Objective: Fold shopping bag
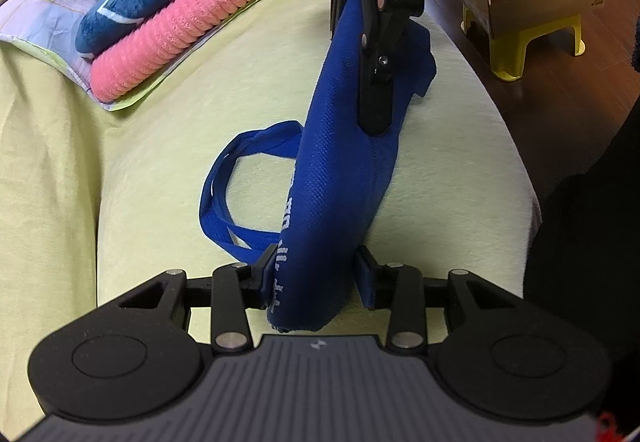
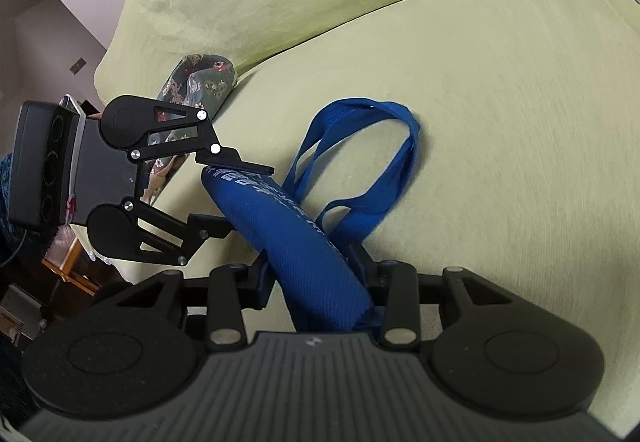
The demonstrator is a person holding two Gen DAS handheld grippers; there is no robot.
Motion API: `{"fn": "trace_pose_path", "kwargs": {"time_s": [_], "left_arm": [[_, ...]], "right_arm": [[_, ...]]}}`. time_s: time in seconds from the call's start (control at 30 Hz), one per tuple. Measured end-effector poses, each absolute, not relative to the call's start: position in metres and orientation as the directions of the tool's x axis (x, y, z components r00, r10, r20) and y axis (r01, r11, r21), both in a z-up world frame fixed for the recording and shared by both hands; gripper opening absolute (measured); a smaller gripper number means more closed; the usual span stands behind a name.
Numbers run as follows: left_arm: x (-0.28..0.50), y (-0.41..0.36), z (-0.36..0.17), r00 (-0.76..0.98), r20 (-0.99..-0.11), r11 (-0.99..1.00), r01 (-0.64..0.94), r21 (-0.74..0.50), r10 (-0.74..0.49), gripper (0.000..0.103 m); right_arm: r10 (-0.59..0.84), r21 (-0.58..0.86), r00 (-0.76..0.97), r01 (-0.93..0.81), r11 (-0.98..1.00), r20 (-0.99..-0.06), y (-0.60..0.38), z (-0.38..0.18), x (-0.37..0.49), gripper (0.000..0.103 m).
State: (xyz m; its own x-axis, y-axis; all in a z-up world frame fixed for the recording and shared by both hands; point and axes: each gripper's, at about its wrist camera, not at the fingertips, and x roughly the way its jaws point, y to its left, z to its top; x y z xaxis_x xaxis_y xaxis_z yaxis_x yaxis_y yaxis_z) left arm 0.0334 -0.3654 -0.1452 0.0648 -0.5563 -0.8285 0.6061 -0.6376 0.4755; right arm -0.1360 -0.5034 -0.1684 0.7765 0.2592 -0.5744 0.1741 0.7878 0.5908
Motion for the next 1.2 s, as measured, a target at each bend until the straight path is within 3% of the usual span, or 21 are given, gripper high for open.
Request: {"fn": "trace_pose_path", "kwargs": {"time_s": [0.57, 1.2], "left_arm": [[0.041, -0.374, -0.136, 0.083, -0.8, -0.596, 0.623, 0.507, -0.594, 0.056], [0.041, -0.376, -0.133, 0.109, -0.79, -0.583, 0.615, 0.53, -0.603, 0.058]], "right_arm": [[0.248, 0.649, 0.783, 0.245, 0.72, -0.57, -0.519, -0.178, -0.139, 0.035], [0.17, 0.581, 0.756, 0.317, 0.749, -0.632, -0.52, -0.172, -0.127, 0.039]]}}
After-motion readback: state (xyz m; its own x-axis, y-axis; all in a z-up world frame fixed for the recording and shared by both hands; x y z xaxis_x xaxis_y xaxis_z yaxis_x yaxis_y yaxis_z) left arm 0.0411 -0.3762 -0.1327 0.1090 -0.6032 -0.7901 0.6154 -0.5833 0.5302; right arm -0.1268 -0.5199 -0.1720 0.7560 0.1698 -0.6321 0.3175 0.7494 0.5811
